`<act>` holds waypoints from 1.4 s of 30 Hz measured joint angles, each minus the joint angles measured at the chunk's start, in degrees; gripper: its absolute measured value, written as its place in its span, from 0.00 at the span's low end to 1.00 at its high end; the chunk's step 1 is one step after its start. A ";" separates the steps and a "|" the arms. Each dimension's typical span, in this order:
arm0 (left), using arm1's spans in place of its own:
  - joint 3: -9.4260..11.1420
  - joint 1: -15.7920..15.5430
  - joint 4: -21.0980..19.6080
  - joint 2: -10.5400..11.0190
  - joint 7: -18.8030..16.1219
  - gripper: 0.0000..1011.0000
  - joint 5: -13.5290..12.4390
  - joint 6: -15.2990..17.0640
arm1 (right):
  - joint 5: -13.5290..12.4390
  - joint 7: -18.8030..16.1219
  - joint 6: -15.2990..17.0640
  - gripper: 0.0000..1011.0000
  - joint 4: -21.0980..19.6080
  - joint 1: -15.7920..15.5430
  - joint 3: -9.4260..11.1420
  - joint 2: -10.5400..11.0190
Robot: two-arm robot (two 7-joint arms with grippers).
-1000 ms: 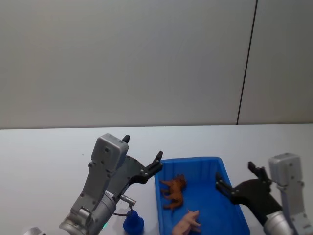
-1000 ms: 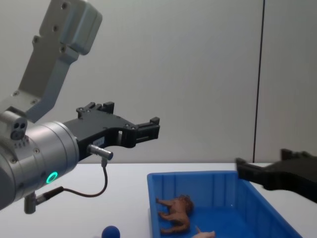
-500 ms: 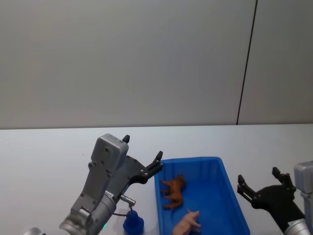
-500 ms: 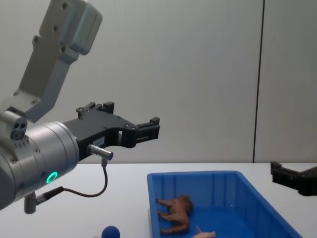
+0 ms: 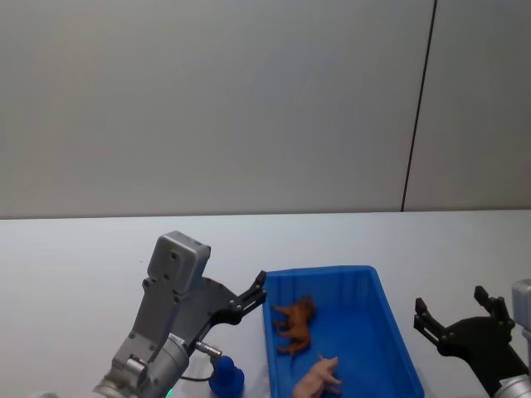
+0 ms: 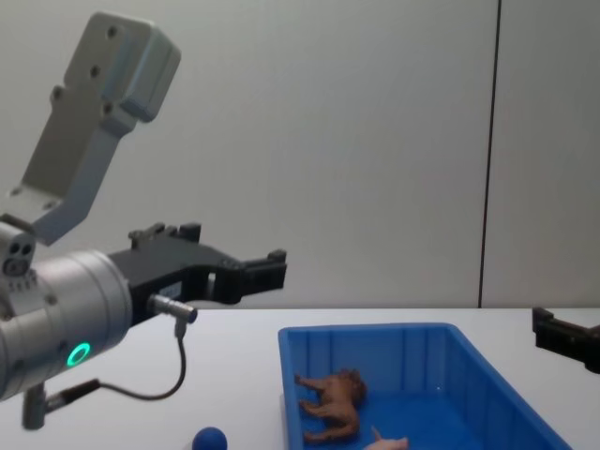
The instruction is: Pick up the two dolls from the table and place them into the box.
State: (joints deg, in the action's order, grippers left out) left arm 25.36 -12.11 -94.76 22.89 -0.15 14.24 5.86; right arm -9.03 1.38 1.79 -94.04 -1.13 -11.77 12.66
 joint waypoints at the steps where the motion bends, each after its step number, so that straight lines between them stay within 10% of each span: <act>1: -0.12 0.30 -0.27 0.21 -0.15 0.99 0.53 0.82 | -0.04 0.08 -0.02 0.99 -0.06 -0.06 0.04 0.05; 22: -1.10 3.59 -0.31 2.00 0.26 0.99 8.18 8.50 | -0.25 0.49 -0.14 0.99 -0.30 -0.42 0.24 0.30; 42: -0.93 3.32 3.87 0.94 3.18 0.99 8.91 11.07 | -0.30 0.57 -0.13 0.99 -0.37 -0.50 0.27 0.37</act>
State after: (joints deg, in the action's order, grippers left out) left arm 24.42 -8.79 -90.89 23.83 3.03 23.16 16.93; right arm -9.32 1.95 1.66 -94.41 -1.64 -11.50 13.04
